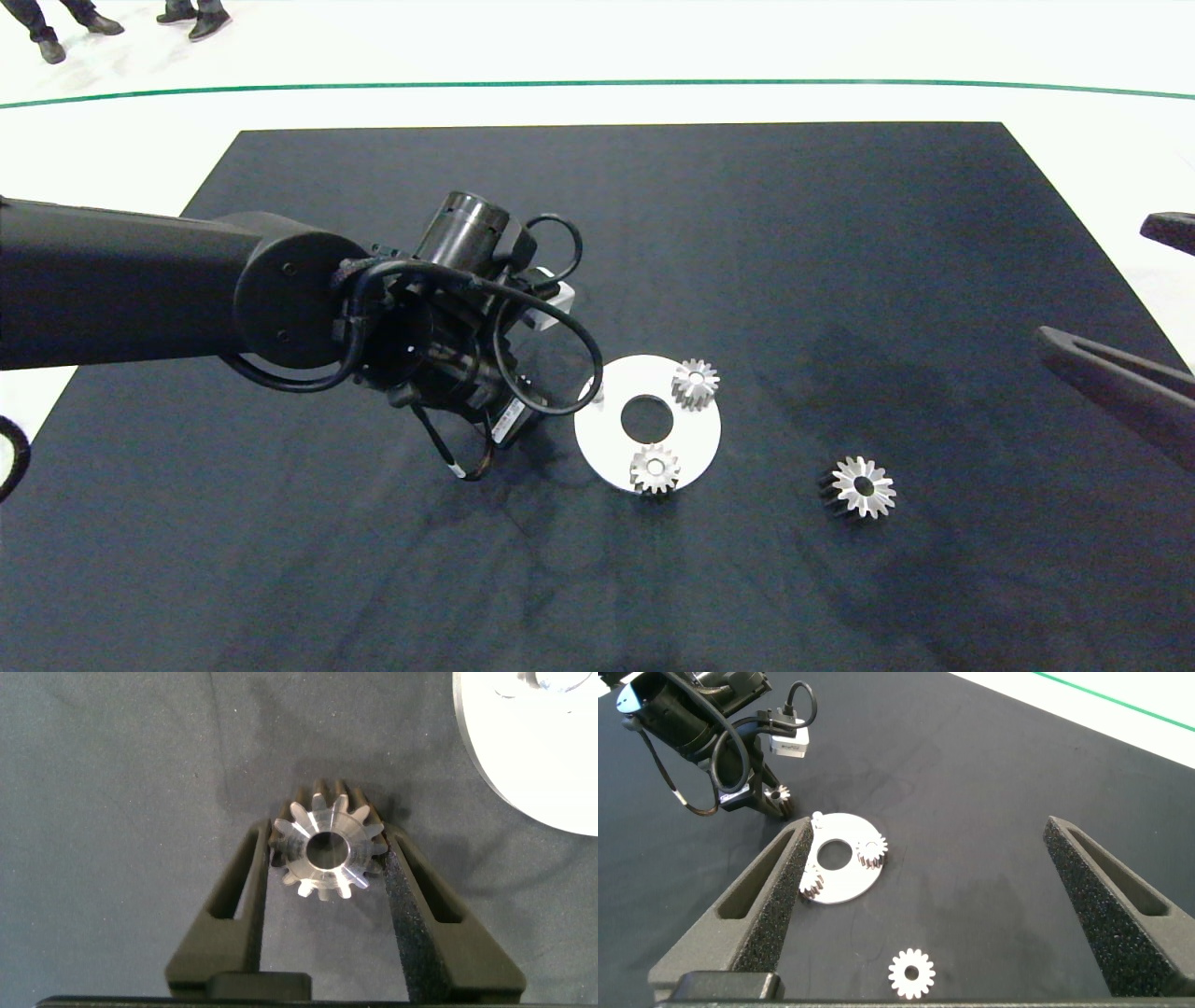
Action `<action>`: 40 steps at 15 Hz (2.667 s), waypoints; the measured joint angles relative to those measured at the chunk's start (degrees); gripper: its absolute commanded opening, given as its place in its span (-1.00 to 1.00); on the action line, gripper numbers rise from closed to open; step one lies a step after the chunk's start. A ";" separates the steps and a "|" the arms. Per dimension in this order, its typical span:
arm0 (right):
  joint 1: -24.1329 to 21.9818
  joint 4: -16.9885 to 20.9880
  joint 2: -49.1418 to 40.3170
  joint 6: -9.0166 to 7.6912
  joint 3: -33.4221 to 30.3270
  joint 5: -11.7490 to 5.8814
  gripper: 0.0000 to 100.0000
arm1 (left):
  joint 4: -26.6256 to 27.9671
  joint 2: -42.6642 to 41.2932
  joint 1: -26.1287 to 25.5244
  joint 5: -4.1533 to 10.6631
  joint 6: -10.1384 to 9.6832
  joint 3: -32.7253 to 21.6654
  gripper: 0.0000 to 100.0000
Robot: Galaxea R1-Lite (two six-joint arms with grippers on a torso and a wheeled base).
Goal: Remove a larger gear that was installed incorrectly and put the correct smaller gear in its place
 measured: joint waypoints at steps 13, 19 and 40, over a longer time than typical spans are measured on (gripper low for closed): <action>0.00 0.05 0.13 0.00 0.24 0.07 1.00 | 0.30 -4.46 -3.78 0.02 -1.41 -2.69 -0.68; 0.00 -0.02 0.13 -0.06 0.49 0.07 1.00 | 4.17 -0.77 -9.92 0.22 -4.88 -9.89 -0.68; 0.00 -0.11 0.55 -0.06 0.82 0.05 1.00 | 5.75 4.83 -9.13 2.26 -4.28 -14.28 -0.68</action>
